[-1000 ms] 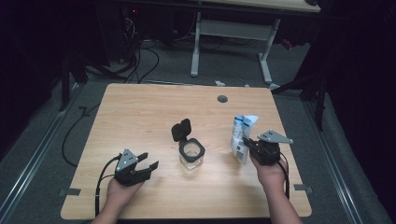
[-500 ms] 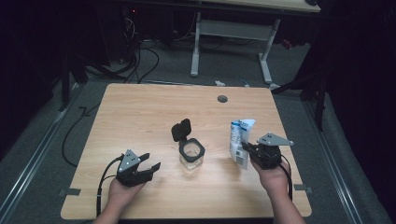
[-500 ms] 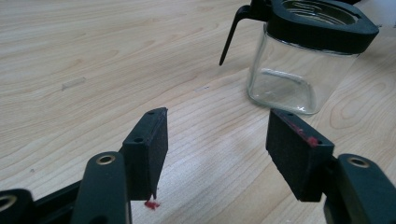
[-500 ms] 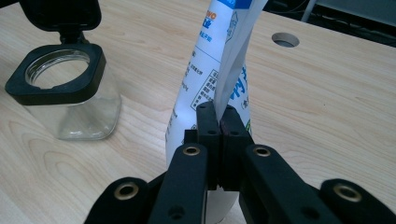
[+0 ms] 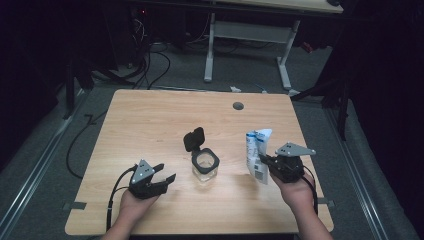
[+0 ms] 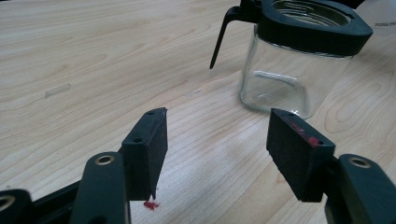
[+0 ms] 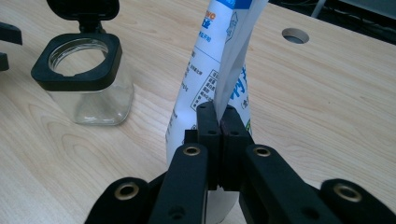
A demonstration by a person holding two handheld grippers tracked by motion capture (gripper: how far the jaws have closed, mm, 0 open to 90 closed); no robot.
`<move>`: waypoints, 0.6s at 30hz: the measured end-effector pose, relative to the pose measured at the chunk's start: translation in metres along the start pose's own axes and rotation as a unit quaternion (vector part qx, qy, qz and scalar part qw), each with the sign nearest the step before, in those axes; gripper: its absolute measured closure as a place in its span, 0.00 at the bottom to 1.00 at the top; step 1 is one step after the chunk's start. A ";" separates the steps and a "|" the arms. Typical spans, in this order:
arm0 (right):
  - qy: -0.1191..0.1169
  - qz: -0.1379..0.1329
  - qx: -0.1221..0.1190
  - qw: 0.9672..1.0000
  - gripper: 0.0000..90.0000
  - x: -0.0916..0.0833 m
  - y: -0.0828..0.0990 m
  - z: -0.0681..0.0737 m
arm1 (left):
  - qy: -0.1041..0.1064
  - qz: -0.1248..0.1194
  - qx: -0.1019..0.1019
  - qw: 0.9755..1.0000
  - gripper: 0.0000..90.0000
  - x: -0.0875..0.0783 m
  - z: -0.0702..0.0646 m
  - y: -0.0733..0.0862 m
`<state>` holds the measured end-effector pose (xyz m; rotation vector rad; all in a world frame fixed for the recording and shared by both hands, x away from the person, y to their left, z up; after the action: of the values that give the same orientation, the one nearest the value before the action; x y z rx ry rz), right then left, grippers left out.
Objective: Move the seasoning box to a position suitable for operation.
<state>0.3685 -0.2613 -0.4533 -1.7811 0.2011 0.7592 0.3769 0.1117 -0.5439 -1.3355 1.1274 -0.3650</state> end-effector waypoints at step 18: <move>-0.026 0.050 -0.032 0.998 1.00 0.001 0.000 0.007 | 0.007 -0.002 0.003 1.000 0.42 0.001 -0.002 -0.002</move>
<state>0.3665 -0.2546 -0.4555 -1.8193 0.2360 0.8913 0.3769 0.1090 -0.5420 -1.3312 1.1356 -0.3812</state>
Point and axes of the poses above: each handheld gripper's, and its own axes: x roughly forward along the jaws, y roughly out of its underside, z roughly to its left, the point moved 5 cm from there along x, roughly forward along the jaws, and after that the axes turned 11 degrees about y, right-handed, at the moved point
